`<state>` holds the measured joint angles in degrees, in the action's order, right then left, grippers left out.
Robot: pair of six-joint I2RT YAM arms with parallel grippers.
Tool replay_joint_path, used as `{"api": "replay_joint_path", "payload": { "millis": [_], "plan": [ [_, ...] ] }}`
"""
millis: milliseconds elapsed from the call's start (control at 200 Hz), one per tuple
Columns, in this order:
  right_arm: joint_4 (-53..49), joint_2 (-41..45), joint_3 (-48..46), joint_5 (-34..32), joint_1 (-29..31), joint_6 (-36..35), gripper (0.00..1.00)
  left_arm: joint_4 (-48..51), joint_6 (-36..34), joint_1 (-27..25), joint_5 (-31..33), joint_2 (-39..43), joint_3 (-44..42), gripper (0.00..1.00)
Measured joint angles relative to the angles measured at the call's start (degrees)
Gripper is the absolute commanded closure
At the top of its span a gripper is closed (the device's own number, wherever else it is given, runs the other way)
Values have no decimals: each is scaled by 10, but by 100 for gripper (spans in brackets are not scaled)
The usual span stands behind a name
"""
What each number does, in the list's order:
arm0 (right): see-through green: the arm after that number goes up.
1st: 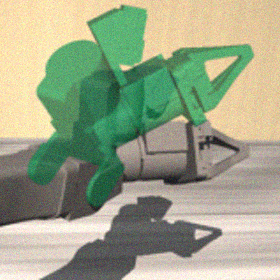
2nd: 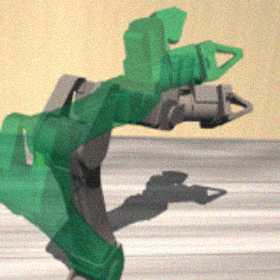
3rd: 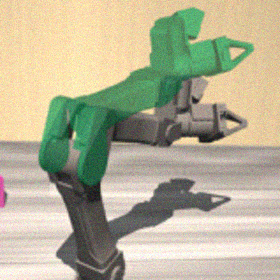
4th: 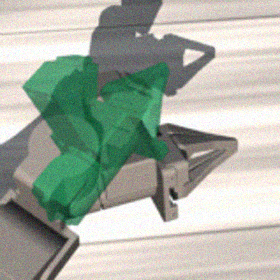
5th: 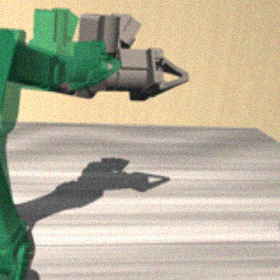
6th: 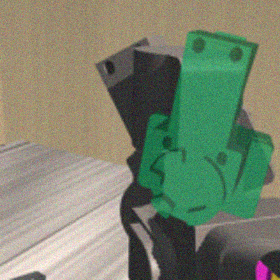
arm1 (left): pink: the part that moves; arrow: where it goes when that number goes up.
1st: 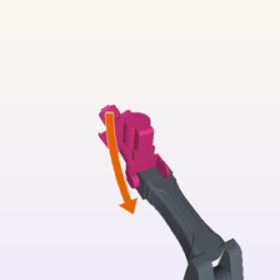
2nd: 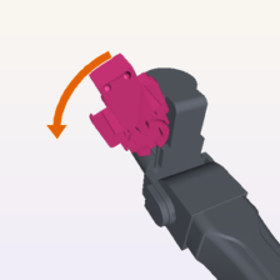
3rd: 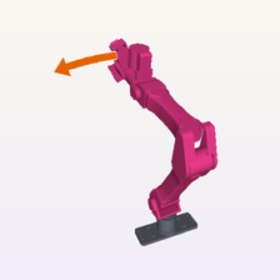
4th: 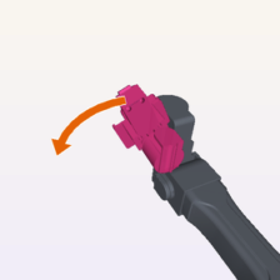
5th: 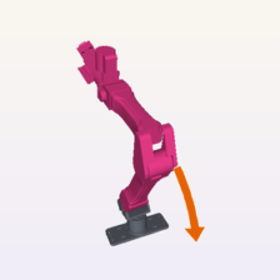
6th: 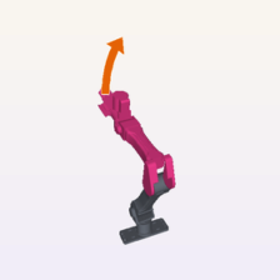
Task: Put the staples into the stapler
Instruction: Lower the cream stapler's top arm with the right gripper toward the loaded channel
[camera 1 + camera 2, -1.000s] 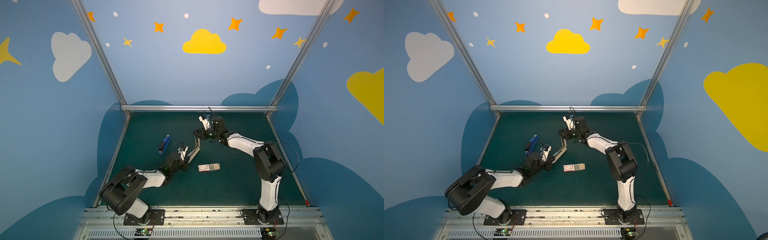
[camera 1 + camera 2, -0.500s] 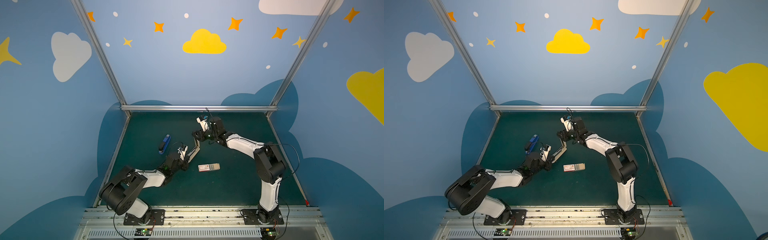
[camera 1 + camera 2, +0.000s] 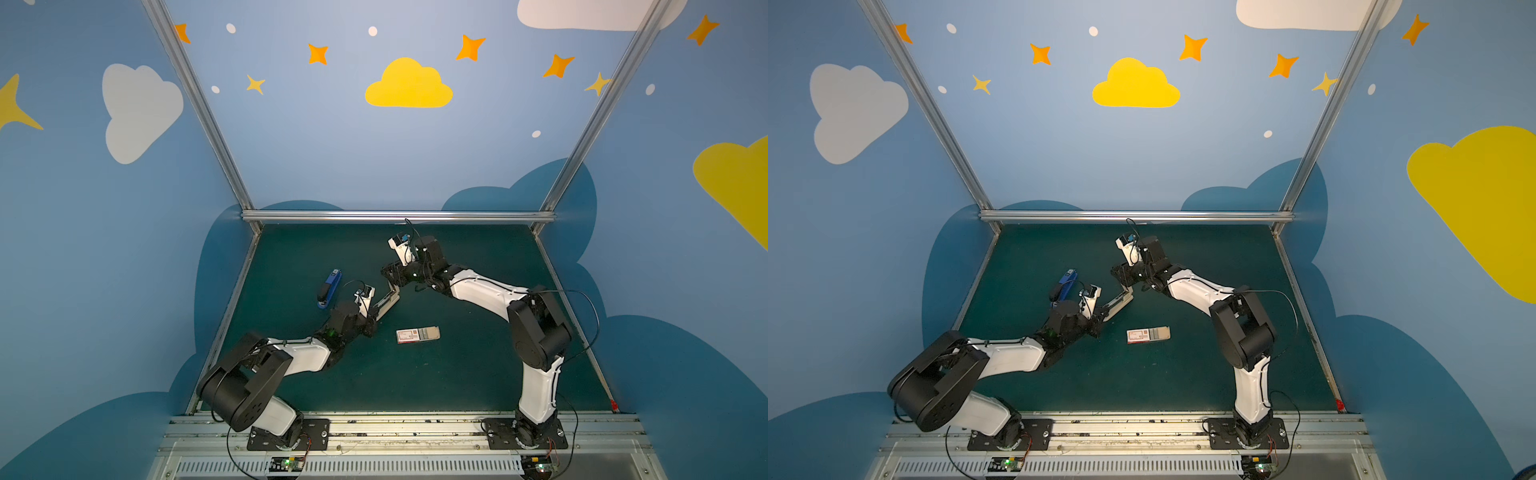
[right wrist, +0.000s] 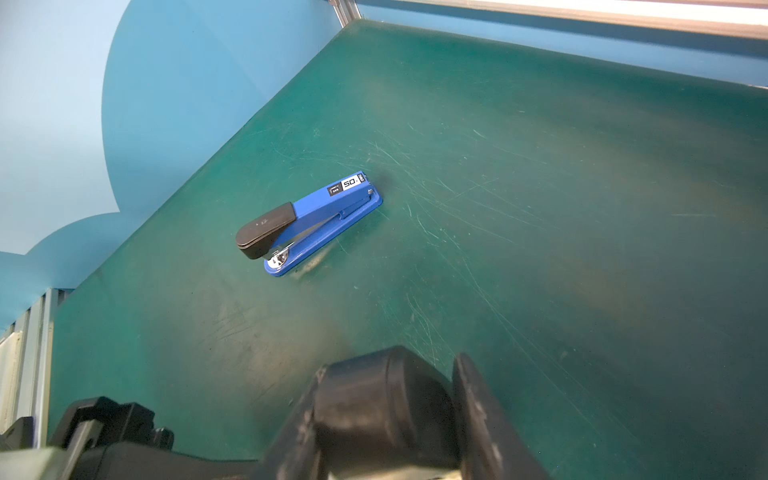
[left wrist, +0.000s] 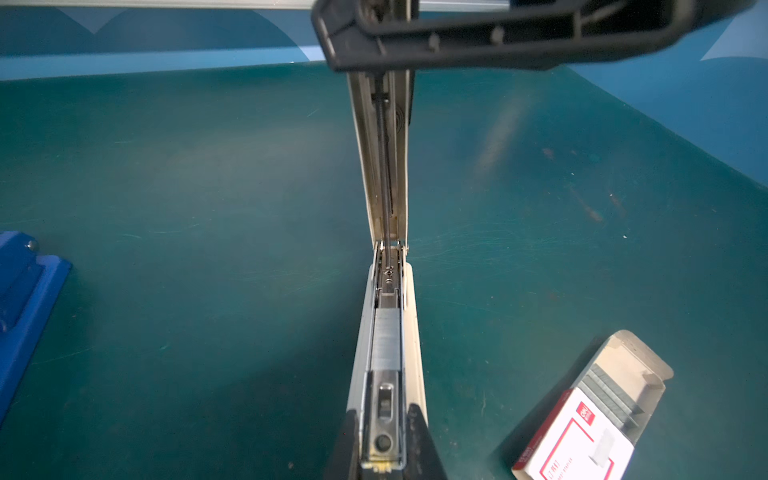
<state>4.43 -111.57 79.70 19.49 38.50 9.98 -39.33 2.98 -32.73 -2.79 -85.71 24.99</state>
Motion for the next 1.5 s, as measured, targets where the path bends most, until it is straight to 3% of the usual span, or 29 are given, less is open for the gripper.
{"api": "replay_joint_path", "payload": {
  "millis": [876, 1497],
  "plan": [
    [-40, 14, 0, -44, 30, -53, 59, -20, -7, 5, 3, 9, 4, 96],
    [-66, 18, 0, -66, 59, -64, 51, -20, -6, 5, 7, 24, 4, 96]
  ]
}}
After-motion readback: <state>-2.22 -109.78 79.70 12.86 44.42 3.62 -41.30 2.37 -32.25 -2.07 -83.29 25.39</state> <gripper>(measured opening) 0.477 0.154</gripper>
